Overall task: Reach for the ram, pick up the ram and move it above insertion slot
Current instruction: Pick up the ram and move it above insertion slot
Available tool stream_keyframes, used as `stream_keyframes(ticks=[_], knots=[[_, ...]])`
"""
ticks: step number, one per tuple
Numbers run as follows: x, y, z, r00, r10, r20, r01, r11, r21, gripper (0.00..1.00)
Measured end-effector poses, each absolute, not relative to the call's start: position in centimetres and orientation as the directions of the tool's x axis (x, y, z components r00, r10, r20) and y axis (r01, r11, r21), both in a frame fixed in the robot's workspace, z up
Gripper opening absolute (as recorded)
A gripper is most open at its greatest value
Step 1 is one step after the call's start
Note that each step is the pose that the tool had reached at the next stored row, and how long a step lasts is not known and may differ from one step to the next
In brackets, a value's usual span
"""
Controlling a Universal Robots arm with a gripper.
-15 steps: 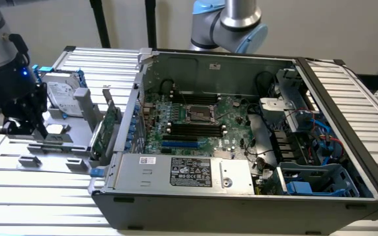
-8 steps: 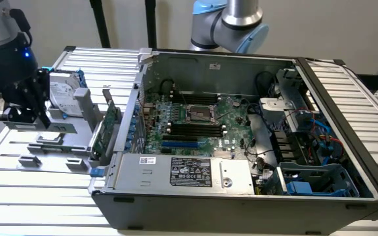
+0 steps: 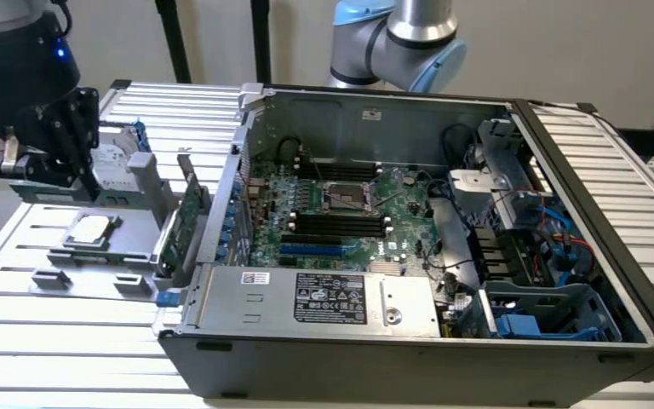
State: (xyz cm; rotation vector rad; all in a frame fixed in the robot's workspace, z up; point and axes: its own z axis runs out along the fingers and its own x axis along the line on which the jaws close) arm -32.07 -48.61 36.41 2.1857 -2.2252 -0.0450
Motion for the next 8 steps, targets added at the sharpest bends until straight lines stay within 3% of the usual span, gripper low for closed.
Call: stream_keyframes(ticks=[8], knots=[[-29.2,-48.6,39.4,-0.017,-1.000,-0.014,-0.999,0.016,0.036,0.13]])
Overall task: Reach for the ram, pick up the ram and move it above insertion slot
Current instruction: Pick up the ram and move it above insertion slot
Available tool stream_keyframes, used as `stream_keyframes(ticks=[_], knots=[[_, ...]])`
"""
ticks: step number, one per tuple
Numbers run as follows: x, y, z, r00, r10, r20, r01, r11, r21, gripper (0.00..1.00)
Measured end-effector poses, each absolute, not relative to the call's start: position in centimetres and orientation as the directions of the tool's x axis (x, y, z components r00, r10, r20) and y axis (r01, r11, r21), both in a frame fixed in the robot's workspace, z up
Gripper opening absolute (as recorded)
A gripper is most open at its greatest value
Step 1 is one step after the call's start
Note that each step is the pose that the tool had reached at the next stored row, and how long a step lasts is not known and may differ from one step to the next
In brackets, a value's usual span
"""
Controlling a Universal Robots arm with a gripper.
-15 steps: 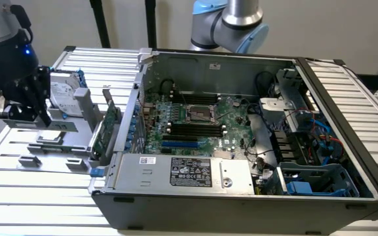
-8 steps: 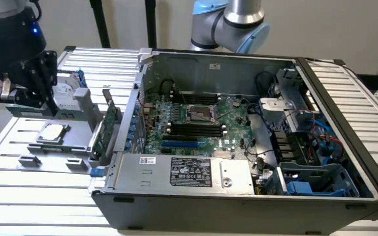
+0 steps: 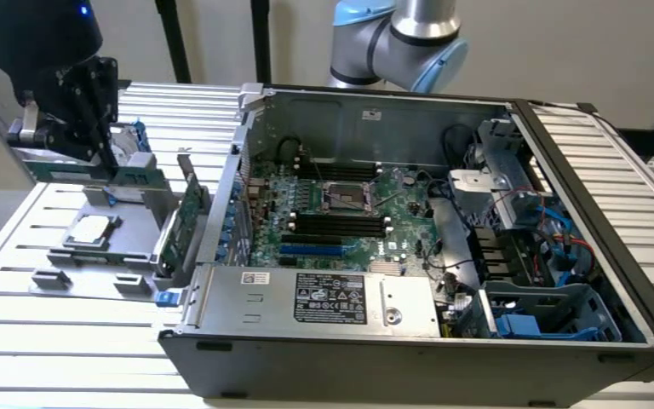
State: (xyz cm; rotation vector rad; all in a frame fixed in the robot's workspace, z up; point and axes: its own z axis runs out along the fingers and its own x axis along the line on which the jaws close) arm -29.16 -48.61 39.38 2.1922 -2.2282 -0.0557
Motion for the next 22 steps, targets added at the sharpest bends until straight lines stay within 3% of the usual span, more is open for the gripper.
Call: stream_keyframes(ticks=[22], knots=[[-19.6,-48.3,40.8,-0.017,-0.998,-0.060,-0.999,0.014,0.037,0.13]])
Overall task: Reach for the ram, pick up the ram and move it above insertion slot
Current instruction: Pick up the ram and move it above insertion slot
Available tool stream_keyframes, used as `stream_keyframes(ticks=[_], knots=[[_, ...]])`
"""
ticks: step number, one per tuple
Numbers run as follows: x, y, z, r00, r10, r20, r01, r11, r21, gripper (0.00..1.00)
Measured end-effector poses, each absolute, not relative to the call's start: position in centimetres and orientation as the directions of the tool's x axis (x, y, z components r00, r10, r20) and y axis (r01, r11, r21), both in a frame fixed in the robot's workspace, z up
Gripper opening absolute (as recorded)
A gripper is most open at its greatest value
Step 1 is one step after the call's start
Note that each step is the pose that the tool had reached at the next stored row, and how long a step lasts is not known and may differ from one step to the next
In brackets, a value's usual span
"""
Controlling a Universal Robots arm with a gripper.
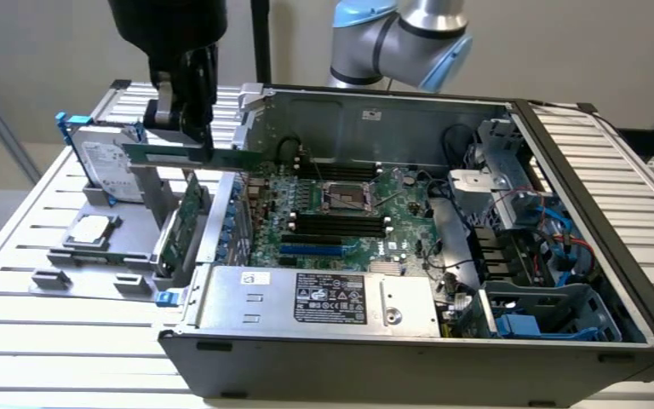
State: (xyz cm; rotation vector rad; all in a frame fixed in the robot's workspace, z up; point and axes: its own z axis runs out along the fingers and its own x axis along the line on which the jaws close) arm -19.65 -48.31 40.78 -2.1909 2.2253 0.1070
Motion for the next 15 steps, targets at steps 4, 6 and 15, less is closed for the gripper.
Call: stream_keyframes(ticks=[4,6,15], knots=[[-17.8,-48.1,40.8,-0.017,-0.998,-0.063,-0.999,0.014,0.037,0.13],[-16.9,-48.0,40.8,-0.017,-0.998,-0.063,-0.999,0.014,0.037,0.13],[-14.0,-46.4,40.8,-0.017,-0.998,-0.063,-0.999,0.014,0.037,0.13]])
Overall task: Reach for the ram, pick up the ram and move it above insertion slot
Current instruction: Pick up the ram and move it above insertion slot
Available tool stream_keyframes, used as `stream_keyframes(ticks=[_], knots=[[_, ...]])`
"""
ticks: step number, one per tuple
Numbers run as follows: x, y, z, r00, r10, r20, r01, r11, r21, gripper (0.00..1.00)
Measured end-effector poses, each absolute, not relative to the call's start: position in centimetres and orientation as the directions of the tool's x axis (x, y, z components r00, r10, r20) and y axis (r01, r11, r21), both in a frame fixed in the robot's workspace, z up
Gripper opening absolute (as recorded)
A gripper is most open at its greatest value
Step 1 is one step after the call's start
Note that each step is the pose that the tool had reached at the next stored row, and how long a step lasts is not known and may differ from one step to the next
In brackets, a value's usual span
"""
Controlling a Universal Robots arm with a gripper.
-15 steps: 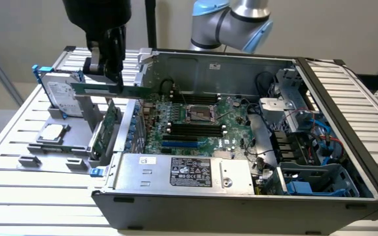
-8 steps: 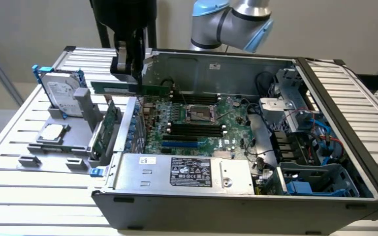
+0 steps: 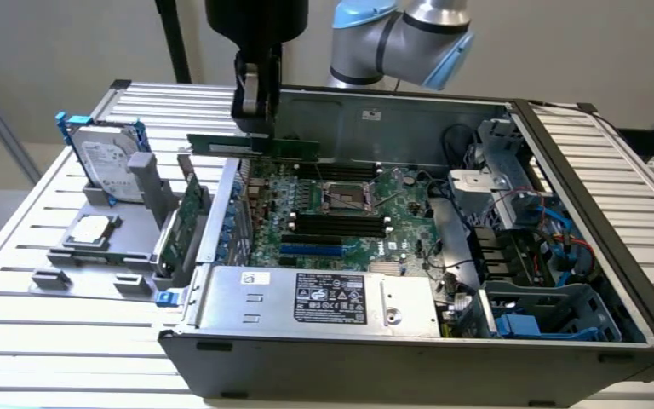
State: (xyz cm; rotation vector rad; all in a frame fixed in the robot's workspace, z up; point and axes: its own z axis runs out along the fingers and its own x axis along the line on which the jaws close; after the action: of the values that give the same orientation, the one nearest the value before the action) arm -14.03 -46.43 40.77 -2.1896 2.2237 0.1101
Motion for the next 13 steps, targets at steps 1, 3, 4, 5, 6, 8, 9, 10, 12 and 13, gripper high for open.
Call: stream_keyframes(ticks=[1,3,4,5,6,8,9,10,12,13], knots=[[-13.7,-46.2,40.8,-0.017,-0.998,-0.063,-0.999,0.014,0.037,0.13],[-13.1,-45.9,40.8,-0.017,-0.998,-0.063,-0.999,0.014,0.037,0.13],[-12.8,-45.7,40.8,-0.017,-0.998,-0.063,-0.999,0.014,0.037,0.13],[-12.5,-45.5,40.8,-0.017,-0.998,-0.063,-0.999,0.014,0.037,0.13],[-12.2,-45.3,40.8,-0.017,-0.998,-0.063,-0.999,0.014,0.037,0.13],[-11.5,-45.0,40.8,-0.017,-0.998,-0.063,-0.999,0.014,0.037,0.13],[-11.2,-44.8,40.8,-0.017,-0.998,-0.063,-0.999,0.014,0.037,0.13],[-10.9,-44.6,40.8,-0.017,-0.998,-0.063,-0.999,0.014,0.037,0.13],[-10.2,-44.3,40.7,-0.017,-0.998,-0.063,-0.999,0.014,0.037,0.13],[-9.8,-44.1,40.7,-0.017,-0.998,-0.063,-0.999,0.014,0.037,0.13]])
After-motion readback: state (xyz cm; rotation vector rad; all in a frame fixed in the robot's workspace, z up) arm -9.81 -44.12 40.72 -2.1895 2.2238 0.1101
